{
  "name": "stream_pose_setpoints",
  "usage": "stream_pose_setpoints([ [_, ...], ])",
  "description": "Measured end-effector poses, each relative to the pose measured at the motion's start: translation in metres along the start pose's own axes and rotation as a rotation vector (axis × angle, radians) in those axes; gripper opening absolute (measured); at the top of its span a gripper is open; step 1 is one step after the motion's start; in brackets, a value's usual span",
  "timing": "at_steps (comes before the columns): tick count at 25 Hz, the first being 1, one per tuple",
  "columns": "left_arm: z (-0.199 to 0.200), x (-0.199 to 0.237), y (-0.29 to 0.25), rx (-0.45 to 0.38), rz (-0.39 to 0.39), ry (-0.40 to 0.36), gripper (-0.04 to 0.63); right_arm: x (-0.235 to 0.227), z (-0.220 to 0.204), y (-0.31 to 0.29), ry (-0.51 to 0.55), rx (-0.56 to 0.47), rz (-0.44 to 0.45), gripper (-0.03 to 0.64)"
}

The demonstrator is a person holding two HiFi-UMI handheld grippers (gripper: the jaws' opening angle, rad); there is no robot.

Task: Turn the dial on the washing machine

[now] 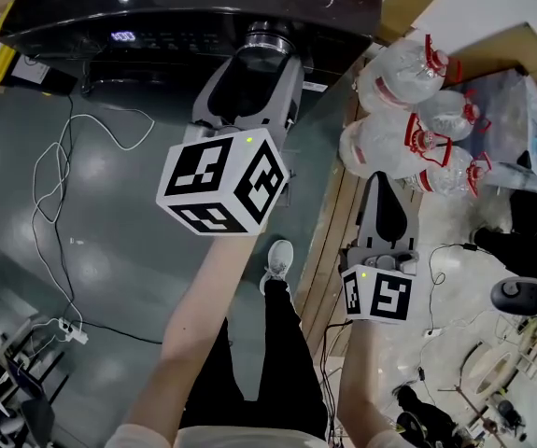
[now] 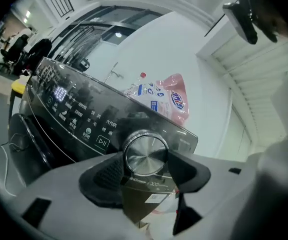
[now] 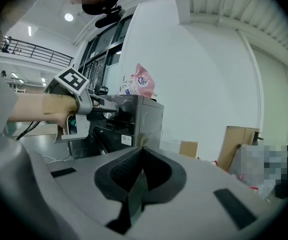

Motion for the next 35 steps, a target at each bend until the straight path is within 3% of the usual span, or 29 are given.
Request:
stream_pose_setpoints([
  [17,0.001,-0.004,-0.001,-0.032,0.055,-0.275,0.268,-0.001,-0.005,0.003,0.005,0.012,-0.008,0.003],
  [27,0.002,-0.013,0.003,-0.076,0.11,-0.556,0.268,-0.002,-0.007,0.008,0.0,0.008,-0.017,0.003],
  [35,0.0,-0.013,0.003,-0.093,0.139,-0.557,0.288,0.0,-0.007,0.012,-0.003,0.007,-0.016,0.003],
])
Point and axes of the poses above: the fingertips, and each gripper's own axes: y backward along the fingers, x to its left, z out of its top, the point moved 10 cm from there along y, backward along the fingers, and after that the axes turned 15 degrees about z, right-handed, at the moved point
